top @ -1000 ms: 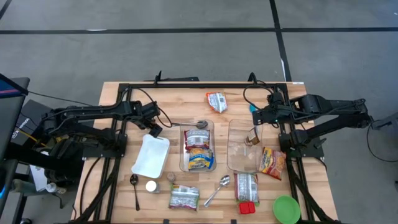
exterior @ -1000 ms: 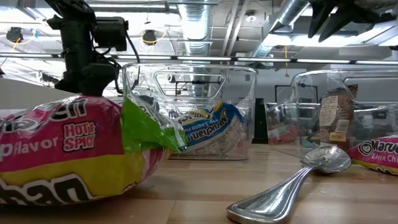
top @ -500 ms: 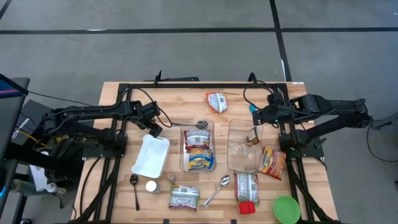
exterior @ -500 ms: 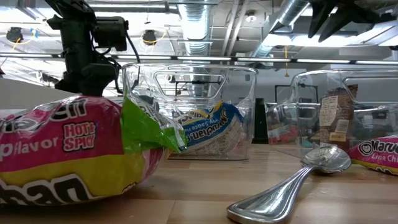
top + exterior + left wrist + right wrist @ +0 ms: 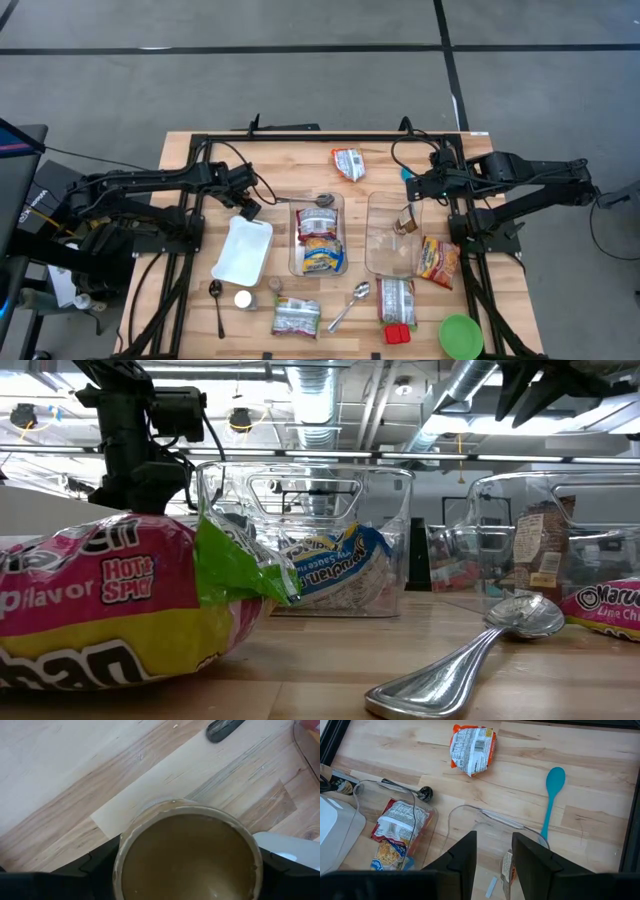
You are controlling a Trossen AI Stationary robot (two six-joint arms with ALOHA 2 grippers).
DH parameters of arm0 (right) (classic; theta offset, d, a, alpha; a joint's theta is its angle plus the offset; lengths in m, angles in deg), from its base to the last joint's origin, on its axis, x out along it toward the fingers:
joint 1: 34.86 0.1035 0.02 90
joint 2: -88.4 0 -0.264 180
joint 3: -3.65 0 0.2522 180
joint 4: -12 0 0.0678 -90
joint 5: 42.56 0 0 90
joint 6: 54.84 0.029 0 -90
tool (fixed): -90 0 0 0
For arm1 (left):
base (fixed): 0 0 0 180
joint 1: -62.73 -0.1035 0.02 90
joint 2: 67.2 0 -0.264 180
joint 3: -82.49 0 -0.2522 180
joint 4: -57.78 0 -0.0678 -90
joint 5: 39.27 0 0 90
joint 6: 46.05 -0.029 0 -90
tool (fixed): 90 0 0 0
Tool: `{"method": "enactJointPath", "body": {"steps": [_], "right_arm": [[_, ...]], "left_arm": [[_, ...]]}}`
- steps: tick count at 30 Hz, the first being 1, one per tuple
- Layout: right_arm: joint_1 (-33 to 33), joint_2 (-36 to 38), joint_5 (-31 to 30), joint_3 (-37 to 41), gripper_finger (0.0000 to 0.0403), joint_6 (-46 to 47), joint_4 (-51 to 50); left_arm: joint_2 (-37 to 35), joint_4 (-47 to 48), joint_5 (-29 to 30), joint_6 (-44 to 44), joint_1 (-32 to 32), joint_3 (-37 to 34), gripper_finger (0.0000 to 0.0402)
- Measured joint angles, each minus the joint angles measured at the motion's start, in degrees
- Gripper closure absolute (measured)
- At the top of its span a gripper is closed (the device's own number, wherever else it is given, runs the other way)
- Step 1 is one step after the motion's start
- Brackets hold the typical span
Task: Pick & Place Food Item
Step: Put the gold spice bottle into the right transparent bin
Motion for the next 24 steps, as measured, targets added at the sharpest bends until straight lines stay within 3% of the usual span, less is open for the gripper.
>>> {"method": "enactJointPath", "body": {"steps": [13,24], "right_arm": [[0.0,0.02,-0.02,0.0,0.0284,-0.04,0.0],[0.0,0.02,0.0,0.0,0.0284,-0.96,0.09]], "left_arm": [[-0.79,0.0,0.07,0.02,0.0,0.0,0.0116],[-9.52,0.0,1.01,0.02,0.0,6.04,0.0116]]}}
